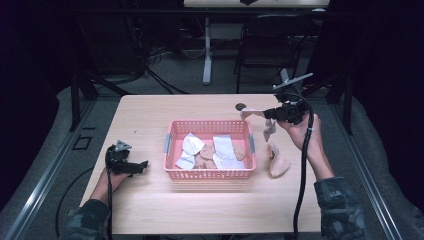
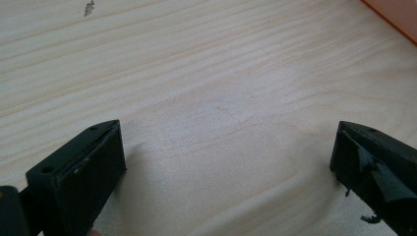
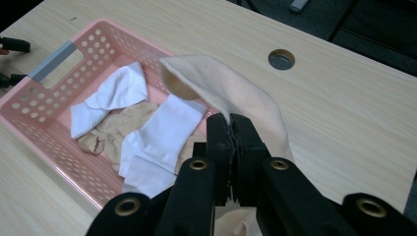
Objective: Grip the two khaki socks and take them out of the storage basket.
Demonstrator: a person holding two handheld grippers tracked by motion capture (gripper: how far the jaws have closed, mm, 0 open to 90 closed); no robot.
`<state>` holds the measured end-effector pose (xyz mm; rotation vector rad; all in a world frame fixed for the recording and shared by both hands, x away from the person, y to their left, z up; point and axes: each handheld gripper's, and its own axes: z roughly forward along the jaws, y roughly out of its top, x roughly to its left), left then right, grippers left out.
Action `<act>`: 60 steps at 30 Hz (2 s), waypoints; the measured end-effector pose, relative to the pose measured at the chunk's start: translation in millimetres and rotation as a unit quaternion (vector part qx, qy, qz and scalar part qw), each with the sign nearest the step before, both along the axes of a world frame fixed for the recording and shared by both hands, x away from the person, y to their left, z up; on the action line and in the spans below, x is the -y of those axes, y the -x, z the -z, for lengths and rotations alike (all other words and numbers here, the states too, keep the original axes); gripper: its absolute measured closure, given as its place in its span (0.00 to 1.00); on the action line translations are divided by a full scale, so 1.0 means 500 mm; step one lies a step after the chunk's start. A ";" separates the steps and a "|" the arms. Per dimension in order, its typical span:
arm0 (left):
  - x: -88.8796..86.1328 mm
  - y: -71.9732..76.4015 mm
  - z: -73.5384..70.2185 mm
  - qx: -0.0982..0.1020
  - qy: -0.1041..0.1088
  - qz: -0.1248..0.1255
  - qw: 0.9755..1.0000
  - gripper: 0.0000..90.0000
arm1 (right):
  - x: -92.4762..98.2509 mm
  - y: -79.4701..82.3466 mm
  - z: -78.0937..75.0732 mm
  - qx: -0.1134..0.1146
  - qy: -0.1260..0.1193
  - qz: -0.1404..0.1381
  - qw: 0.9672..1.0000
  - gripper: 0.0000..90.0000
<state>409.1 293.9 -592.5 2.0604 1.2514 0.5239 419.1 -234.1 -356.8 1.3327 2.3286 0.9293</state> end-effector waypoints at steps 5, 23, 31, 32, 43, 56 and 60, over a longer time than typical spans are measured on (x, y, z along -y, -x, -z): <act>0.000 0.001 0.000 0.000 0.000 0.000 1.000 0.00 | 0.041 0.009 0.015 -0.003 -0.010 0.016 1.000 0.97; 0.001 0.002 0.000 -0.001 0.001 -0.001 1.000 0.00 | 0.116 0.027 0.107 -0.037 -0.010 0.036 0.999 0.97; 0.001 0.002 0.000 0.000 0.001 -0.002 1.000 0.00 | 0.112 0.017 0.161 -0.065 0.007 0.036 0.997 0.97; 0.001 0.002 0.000 0.000 0.001 -0.002 1.000 0.00 | 0.110 0.016 0.164 -0.071 0.011 0.033 0.997 0.97; 0.002 0.002 0.000 -0.001 0.001 -0.001 1.000 0.00 | 0.084 0.015 0.191 -0.067 0.051 0.033 0.996 0.97; 0.002 0.002 0.000 -0.001 0.001 -0.001 1.000 0.00 | 0.100 0.006 0.217 -0.108 0.032 0.037 0.993 0.71; 0.002 0.002 0.000 -0.001 0.001 -0.001 1.000 0.00 | 0.116 0.008 0.220 -0.106 0.024 0.041 0.993 0.62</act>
